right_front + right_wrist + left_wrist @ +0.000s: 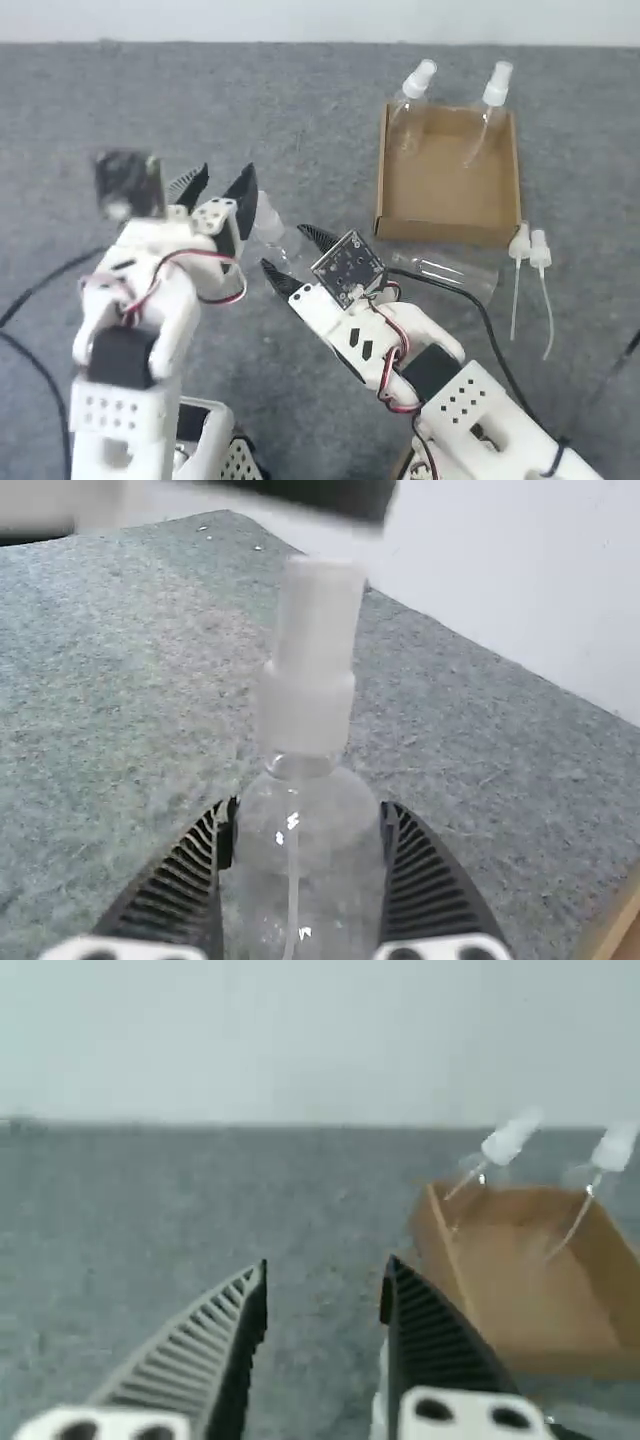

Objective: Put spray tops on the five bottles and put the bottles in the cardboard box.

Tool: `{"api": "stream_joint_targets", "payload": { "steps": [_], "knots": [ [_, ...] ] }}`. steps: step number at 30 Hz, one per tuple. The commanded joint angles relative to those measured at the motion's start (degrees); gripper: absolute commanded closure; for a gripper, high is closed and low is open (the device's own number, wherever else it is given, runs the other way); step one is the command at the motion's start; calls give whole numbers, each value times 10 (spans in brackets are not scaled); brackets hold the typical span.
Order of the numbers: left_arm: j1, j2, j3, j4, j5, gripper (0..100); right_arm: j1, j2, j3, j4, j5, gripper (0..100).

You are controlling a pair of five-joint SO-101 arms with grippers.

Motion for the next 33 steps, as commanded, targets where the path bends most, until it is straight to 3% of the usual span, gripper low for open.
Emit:
{"api": "stream_joint_targets", "payload": {
  "steps": [1,11,18,24,27,33],
  "knots": [
    [1,22,6,-19,-6,834,7,-8,-8,-9,-5,992],
    [-9,-27,23,-33,-4,833,9,-8,-11,-9,-5,992],
    [-73,-125,43,-13,-3,830,113,0,-76,-8,-5,992],
    [18,-193,211,-38,-15,821,135,95,-212,52,-5,992],
    [69,-239,272,-47,-34,752,134,166,-301,99,-9,992],
    [87,-323,320,-33,-35,715,109,267,-418,164,-70,992]
  ]
}}
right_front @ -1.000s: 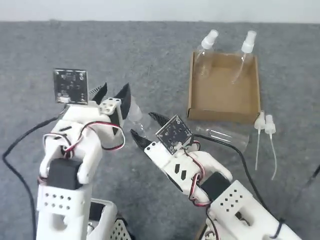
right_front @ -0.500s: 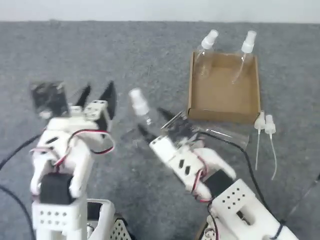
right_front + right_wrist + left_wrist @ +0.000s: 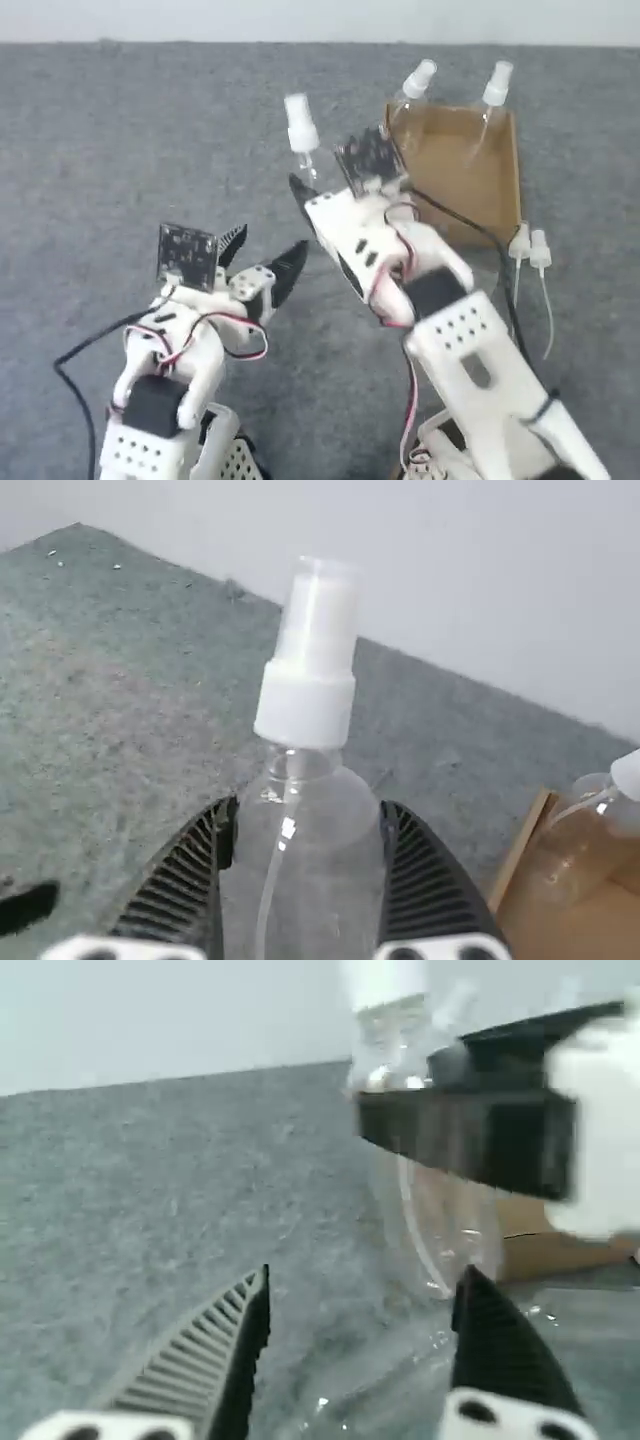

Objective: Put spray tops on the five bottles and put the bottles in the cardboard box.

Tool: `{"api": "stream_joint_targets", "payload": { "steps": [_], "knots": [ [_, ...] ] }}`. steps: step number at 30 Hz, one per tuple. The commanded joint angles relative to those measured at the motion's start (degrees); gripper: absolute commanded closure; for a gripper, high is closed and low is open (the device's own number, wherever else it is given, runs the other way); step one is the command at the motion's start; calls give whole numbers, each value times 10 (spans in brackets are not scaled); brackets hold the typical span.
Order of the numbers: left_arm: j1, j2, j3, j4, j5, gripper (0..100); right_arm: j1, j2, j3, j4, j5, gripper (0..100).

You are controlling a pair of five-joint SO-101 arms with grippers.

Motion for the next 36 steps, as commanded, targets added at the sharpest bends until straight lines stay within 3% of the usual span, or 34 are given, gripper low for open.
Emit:
{"api": "stream_joint_targets", "payload": {
  "steps": [1,4,13,24,27,36],
  "knots": [
    [7,-59,25,-9,-8,712,-33,24,-98,49,-14,992],
    [7,-67,44,-23,-9,712,-74,22,-133,112,-3,992],
    [7,-66,47,-25,-10,713,-81,-47,-179,240,25,992],
    [7,-68,48,-25,-10,716,-73,-102,-177,285,25,992],
    [7,-69,48,-21,-10,716,-37,-89,-184,284,26,992],
    [2,-70,48,-21,-10,741,166,24,-266,272,22,992]
  ]
}}
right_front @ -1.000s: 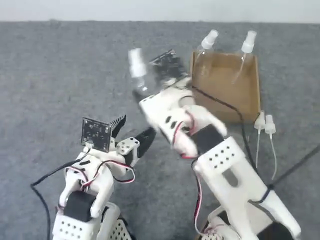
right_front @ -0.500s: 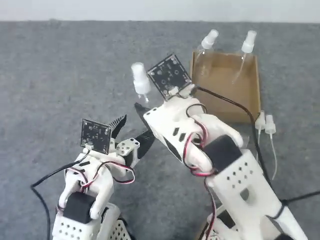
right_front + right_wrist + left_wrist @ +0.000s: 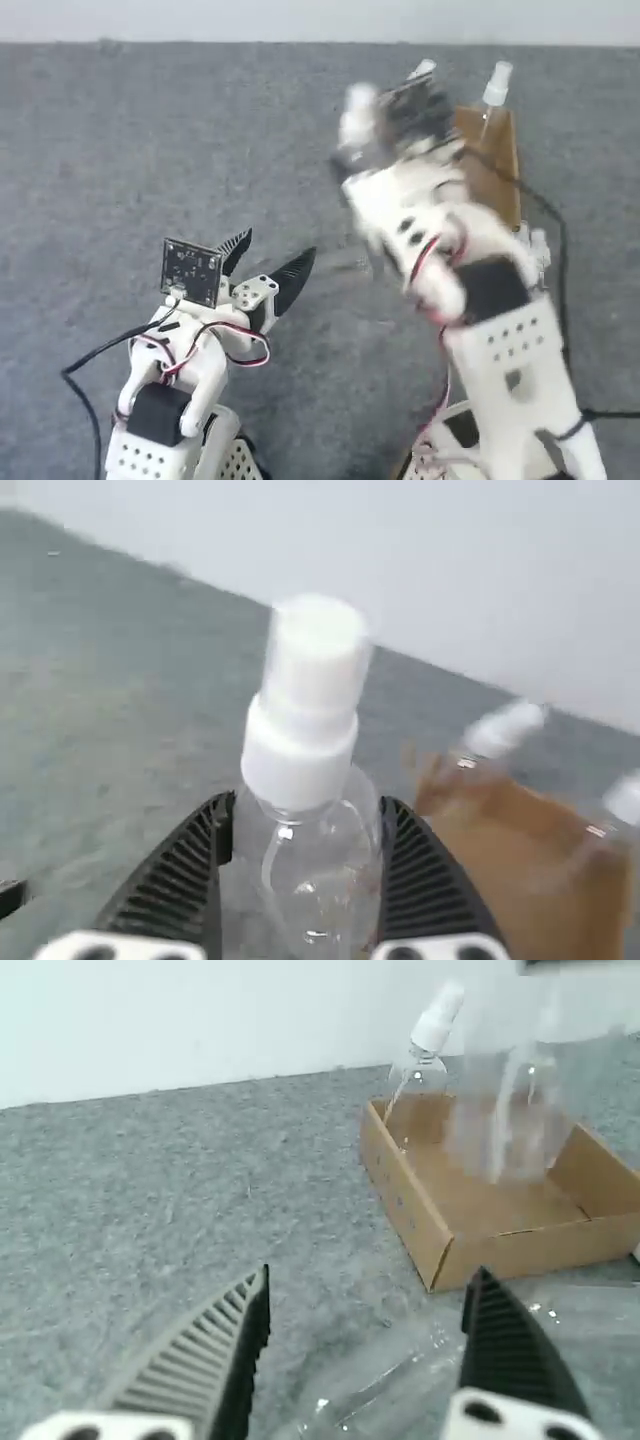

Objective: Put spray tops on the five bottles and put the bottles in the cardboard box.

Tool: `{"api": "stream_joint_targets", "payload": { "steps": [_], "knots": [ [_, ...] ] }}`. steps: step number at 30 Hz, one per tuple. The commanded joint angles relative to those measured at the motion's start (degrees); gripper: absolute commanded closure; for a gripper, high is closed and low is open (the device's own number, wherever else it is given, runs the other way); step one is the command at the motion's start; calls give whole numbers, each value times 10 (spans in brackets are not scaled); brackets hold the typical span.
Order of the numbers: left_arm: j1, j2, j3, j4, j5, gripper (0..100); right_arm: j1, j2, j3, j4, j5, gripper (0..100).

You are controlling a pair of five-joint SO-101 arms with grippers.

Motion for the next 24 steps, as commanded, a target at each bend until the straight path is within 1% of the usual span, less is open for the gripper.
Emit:
{"api": "stream_joint_targets", "payload": {
  "steps": [1,4,7,13,18,21,24],
  "knots": [
    [-13,-8,-3,-18,-4,765,62,59,-43,-29,3,992],
    [-41,-8,-3,-20,-2,871,83,109,-13,-114,3,992],
    [-60,-8,-3,-25,-2,991,89,160,27,-199,3,992],
    [-62,-8,7,-42,-2,989,115,249,69,-337,2,992],
    [-62,-8,7,-43,-3,989,125,324,76,-434,-45,992],
    [-62,-8,7,-43,-3,989,124,362,76,-472,-54,992],
    [-61,-8,12,-45,-4,989,121,390,75,-487,-55,992]
  ]
}}
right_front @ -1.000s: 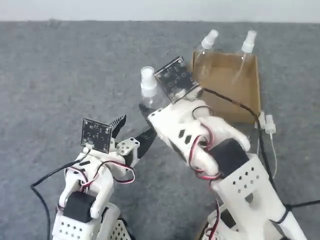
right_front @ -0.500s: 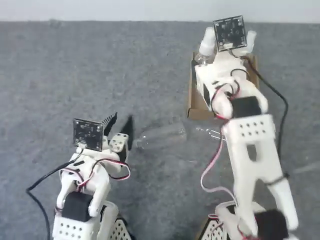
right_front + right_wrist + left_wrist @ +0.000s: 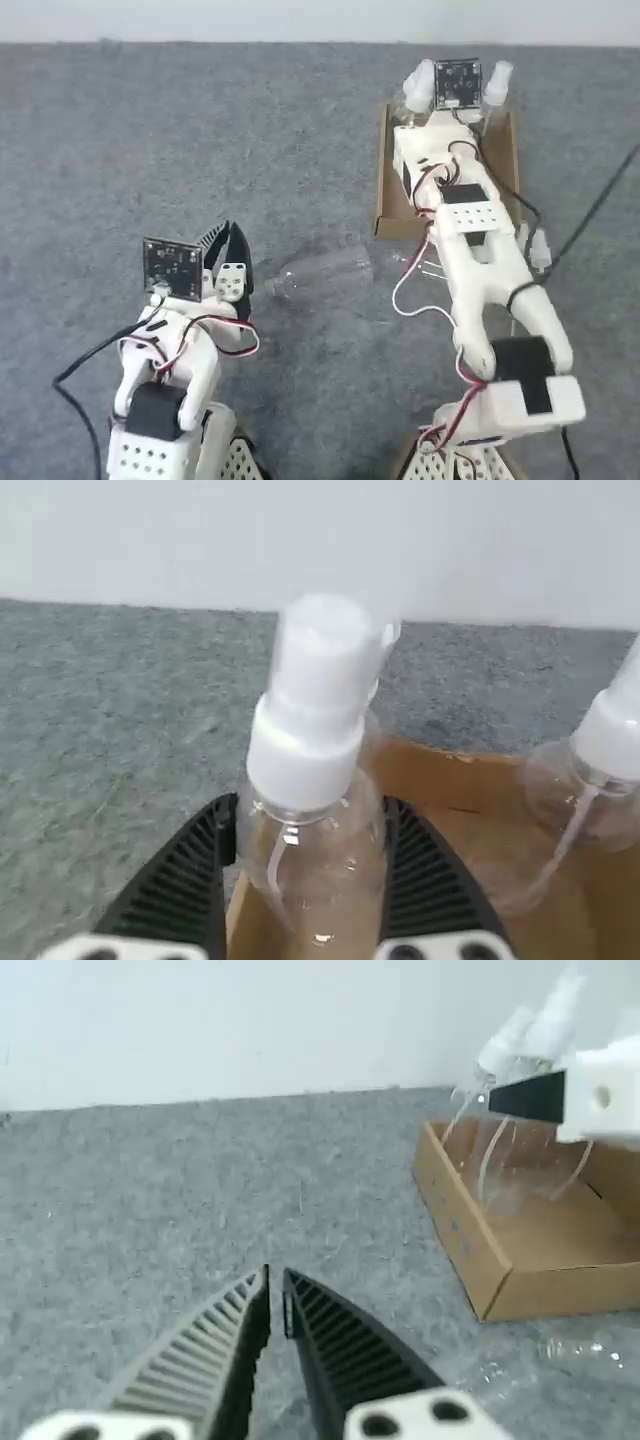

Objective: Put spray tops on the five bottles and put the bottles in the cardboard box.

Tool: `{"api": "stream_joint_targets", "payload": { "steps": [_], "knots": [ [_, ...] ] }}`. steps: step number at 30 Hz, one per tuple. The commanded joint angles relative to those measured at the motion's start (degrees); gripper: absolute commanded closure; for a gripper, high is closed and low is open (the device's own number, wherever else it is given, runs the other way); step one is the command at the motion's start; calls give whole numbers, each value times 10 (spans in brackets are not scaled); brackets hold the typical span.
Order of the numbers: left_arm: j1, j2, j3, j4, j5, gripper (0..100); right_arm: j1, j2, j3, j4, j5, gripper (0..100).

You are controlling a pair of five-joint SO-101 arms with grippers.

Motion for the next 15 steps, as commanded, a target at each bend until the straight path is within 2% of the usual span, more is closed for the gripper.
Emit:
{"api": "stream_joint_targets", "payload": {
  "steps": [1,15],
  "knots": [
    [2,-7,0,-17,-4,989,4,7,-8,-34,-9,992],
    [2,-7,0,-17,-4,989,3,44,-8,-37,-10,968]
  ]
}}
